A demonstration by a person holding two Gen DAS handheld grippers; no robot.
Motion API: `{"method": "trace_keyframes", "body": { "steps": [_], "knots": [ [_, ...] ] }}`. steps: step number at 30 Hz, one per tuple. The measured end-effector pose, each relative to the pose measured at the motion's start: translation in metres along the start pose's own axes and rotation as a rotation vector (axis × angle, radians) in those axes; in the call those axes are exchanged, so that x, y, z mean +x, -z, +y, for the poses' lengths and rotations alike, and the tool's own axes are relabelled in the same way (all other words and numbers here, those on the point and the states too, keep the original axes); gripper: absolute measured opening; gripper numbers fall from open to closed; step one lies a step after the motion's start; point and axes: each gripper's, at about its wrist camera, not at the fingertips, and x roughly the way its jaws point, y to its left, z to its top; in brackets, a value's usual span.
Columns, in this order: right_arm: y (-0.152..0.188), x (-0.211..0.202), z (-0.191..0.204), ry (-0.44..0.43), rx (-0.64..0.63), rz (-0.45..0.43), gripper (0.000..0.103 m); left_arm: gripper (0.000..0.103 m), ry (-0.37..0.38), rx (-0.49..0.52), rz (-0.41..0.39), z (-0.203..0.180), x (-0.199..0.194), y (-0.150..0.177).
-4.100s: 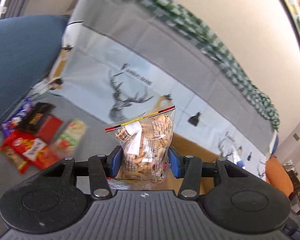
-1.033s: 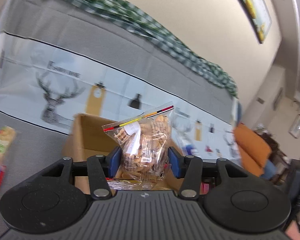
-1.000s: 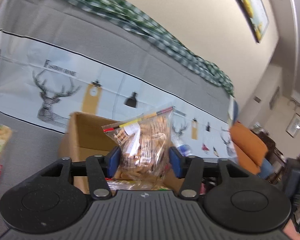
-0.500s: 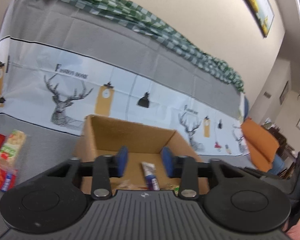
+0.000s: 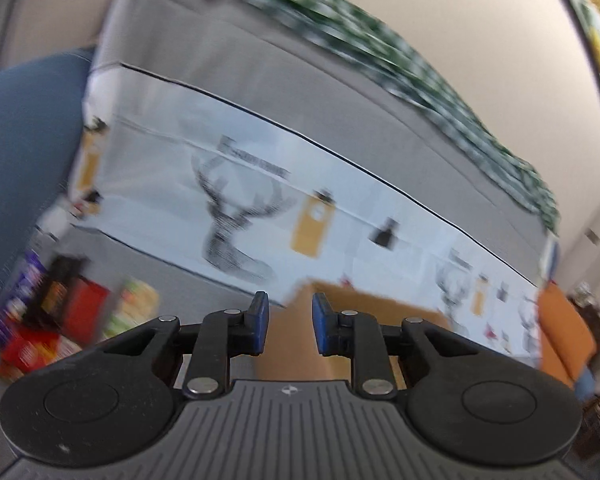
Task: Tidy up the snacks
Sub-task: 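Grasp the white-green rice cracker bar with the right tool while the left tool grasps the dark chocolate bar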
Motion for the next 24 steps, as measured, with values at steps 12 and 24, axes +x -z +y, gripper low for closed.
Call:
{"method": "trace_keyframes", "body": {
  "steps": [12,24],
  "knots": [
    [0.005,0.012,0.066,-0.136,-0.069,-0.009,0.034,0.025,-0.223,-0.095,0.079,0.094,0.023,-0.014],
    [-0.003,0.082,0.159,-0.259,-0.084,0.130,0.044,0.025,-0.287,-0.321,0.097,0.163,0.012,-0.020]
  ]
}}
